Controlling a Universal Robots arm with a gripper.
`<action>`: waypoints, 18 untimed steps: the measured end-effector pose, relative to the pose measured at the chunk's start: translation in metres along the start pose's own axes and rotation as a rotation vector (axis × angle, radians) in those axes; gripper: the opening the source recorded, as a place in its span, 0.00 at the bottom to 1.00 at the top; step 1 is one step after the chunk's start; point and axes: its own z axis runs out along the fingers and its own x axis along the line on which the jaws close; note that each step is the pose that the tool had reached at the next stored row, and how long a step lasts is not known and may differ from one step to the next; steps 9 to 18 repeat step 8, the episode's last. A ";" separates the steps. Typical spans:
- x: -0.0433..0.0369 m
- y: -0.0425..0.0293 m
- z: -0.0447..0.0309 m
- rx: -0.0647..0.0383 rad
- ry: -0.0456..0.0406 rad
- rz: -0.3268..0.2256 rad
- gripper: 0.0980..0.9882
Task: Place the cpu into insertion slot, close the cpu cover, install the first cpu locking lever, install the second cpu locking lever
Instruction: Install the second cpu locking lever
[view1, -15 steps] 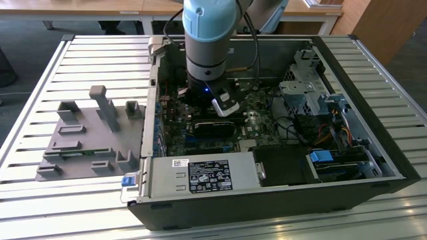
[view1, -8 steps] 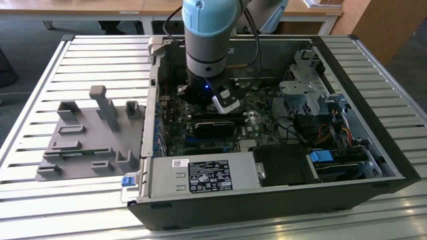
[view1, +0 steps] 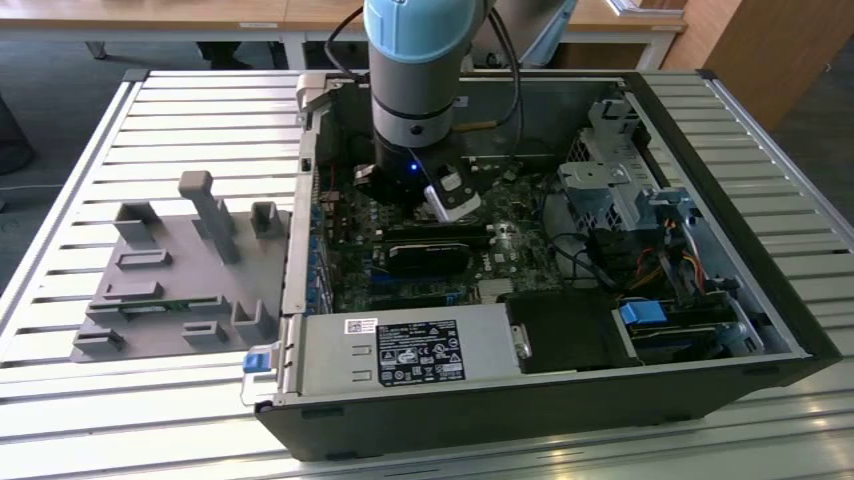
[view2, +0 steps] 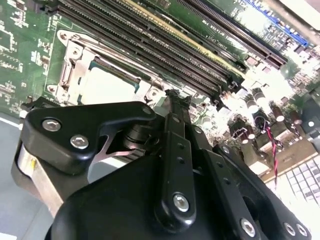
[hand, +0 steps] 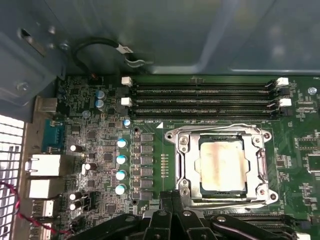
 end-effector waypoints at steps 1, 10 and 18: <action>0.0000 0.0004 -0.0019 0.000 0.0000 0.000 0.01; -0.0001 0.0013 -0.0060 0.000 -0.0001 0.000 0.01; -0.0001 0.0013 -0.0060 0.000 -0.0001 0.000 0.01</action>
